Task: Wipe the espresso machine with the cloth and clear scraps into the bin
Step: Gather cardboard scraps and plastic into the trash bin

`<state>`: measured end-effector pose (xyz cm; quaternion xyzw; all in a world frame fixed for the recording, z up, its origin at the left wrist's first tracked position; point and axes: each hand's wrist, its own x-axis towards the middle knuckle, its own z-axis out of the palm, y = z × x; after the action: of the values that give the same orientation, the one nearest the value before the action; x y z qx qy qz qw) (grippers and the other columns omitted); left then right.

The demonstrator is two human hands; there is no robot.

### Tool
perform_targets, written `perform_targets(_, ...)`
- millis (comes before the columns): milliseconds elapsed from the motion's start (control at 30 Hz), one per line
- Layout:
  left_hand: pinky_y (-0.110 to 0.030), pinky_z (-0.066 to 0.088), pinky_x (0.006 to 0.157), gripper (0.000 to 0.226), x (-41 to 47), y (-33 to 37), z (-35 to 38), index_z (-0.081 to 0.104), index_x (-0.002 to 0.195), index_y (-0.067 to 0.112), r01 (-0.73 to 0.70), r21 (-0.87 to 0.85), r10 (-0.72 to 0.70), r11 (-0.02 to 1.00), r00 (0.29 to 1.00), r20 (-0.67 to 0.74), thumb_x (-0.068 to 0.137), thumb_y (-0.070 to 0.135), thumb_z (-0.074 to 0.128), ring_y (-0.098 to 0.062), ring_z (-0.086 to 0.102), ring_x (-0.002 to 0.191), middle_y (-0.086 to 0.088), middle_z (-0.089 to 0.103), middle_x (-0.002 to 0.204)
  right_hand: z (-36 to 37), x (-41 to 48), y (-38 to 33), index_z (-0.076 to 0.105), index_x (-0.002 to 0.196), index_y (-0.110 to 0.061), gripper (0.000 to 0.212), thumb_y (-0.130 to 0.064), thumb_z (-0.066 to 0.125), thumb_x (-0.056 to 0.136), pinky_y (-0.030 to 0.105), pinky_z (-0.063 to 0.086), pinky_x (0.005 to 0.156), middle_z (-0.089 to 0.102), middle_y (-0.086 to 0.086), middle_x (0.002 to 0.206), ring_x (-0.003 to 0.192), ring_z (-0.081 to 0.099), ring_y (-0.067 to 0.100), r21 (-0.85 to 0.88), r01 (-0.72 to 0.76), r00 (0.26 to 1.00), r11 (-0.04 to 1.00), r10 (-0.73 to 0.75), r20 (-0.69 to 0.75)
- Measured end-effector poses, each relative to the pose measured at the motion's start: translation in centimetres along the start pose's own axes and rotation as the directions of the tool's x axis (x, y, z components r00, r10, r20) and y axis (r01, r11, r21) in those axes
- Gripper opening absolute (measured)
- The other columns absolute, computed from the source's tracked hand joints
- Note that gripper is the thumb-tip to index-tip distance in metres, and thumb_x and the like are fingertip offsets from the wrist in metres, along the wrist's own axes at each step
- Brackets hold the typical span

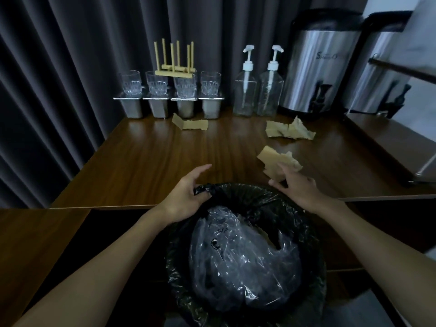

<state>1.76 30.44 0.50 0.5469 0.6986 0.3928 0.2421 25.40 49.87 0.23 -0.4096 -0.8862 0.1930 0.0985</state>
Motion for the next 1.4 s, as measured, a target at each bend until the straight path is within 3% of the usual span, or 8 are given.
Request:
perform_targets(233, -0.017, 0.054, 0.085, 0.073, 1.1, 0.6, 1.6, 0.032, 0.149, 0.032, 0.004, -0.078, 0.003, 0.997, 0.996, 0.084, 0.093, -0.004, 0.06, -0.003, 0.063, 0.107, 0.013, 0.055, 0.126, -0.6, 1.2, 1.3, 0.026, 0.15, -0.03, 0.057, -0.045, 0.046, 0.098, 0.05, 0.024, 0.107, 0.036, -0.001, 0.151, 0.138, 0.032, 0.022, -0.019, -0.007, 0.999, 1.0, 0.006, -0.051)
perform_targets(433, -0.019, 0.05, 0.097, 0.072, 0.9, -0.2, 1.7, 0.031, 0.15, 0.036, -0.013, 0.03, 0.009, 0.999, 0.994, 0.106, 0.094, 0.003, 0.061, 0.004, 0.059, 0.114, 0.02, 0.058, 0.123, -0.1, 1.7, 2.1, 0.044, 0.14, -0.028, 0.047, -0.047, 0.047, 0.098, 0.049, 0.028, 0.104, 0.048, -0.001, 0.139, 0.13, 0.039, 0.023, -0.016, 0.017, 0.988, 1.0, -0.019, -0.156)
perform_targets(600, -0.019, 0.042, 0.107, 0.061, 0.6, -0.3, 1.9, 0.038, 0.148, 0.027, -0.016, 0.166, 0.005, 0.986, 0.998, 0.065, 0.095, 0.011, 0.062, 0.001, 0.051, 0.125, 0.014, 0.055, 0.134, 0.0, 3.2, 2.5, 0.029, 0.146, -0.034, 0.07, -0.05, 0.063, 0.087, 0.051, 0.025, 0.104, 0.039, 0.0, 0.145, 0.134, 0.032, 0.028, -0.003, -0.072, 0.996, 0.997, 0.072, -0.053)
perform_targets(767, 0.001, 0.032, 0.099, 0.06, 0.1, -0.1, 2.7, 0.038, 0.149, 0.022, 0.034, 0.174, -0.038, 0.984, 0.999, 0.015, 0.095, 0.008, 0.061, 0.015, 0.042, 0.12, 0.018, 0.05, 0.134, -0.5, 5.3, 2.9, 0.038, 0.139, -0.016, 0.072, -0.033, 0.076, 0.08, 0.05, 0.041, 0.101, 0.045, 0.003, 0.133, 0.125, 0.043, 0.023, 0.3, -0.052, 0.997, 0.952, 0.066, -0.038)
perform_targets(900, -0.011, 0.041, 0.101, 0.075, -0.3, 0.0, 3.1, 0.02, 0.155, 0.031, 0.145, 0.078, -0.146, 0.986, 0.989, 0.007, 0.096, 0.006, 0.06, 0.012, 0.048, 0.124, 0.019, 0.058, 0.133, -2.2, 6.2, 2.1, 0.051, 0.132, -0.013, 0.044, -0.011, 0.065, 0.09, 0.038, 0.052, 0.088, 0.056, 0.003, 0.12, 0.11, 0.055, 0.02, 0.568, -0.012, 0.994, 0.823, 0.07, -0.081)
perform_targets(1100, -0.003, 0.036, 0.098, 0.077, -0.8, 0.6, 3.6, 0.014, 0.156, 0.028, 0.207, 0.128, -0.202, 0.97, 0.978, -0.051, 0.096, 0.009, 0.059, 0.016, 0.049, 0.121, 0.027, 0.058, 0.126, -4.7, 3.8, -0.1, 0.058, 0.121, -0.006, 0.028, -0.002, 0.056, 0.094, 0.041, 0.057, 0.088, 0.065, 0.012, 0.115, 0.105, 0.065, 0.023, 0.861, -0.082, 0.962, 0.502, -0.186, 0.2)
perform_targets(1267, -0.026, 0.038, 0.11, 0.081, -0.6, 0.9, 3.4, 0.012, 0.156, 0.031, 0.221, 0.231, -0.209, 0.948, 0.975, -0.074, 0.095, 0.014, 0.062, -0.005, 0.05, 0.129, 0.007, 0.05, 0.143, -4.3, 1.4, -0.7, 0.059, 0.124, -0.01, 0.034, -0.005, 0.062, 0.091, 0.041, 0.056, 0.09, 0.068, 0.009, 0.115, 0.106, 0.067, 0.021, 0.782, -0.065, 0.862, 0.62, -0.361, 0.357)
perform_targets(1400, -0.027, 0.038, 0.111, 0.08, -0.4, 1.2, 3.3, 0.013, 0.156, 0.029, 0.228, 0.228, -0.218, 0.947, 0.974, -0.066, 0.095, 0.014, 0.063, -0.006, 0.047, 0.132, 0.0, 0.047, 0.148, -4.3, 0.2, -0.7, 0.059, 0.126, -0.013, 0.035, -0.009, 0.063, 0.091, 0.028, 0.054, 0.09, 0.071, 0.004, 0.114, 0.106, 0.067, 0.013, 0.705, 0.008, 0.747, 0.709, -0.473, 0.467)
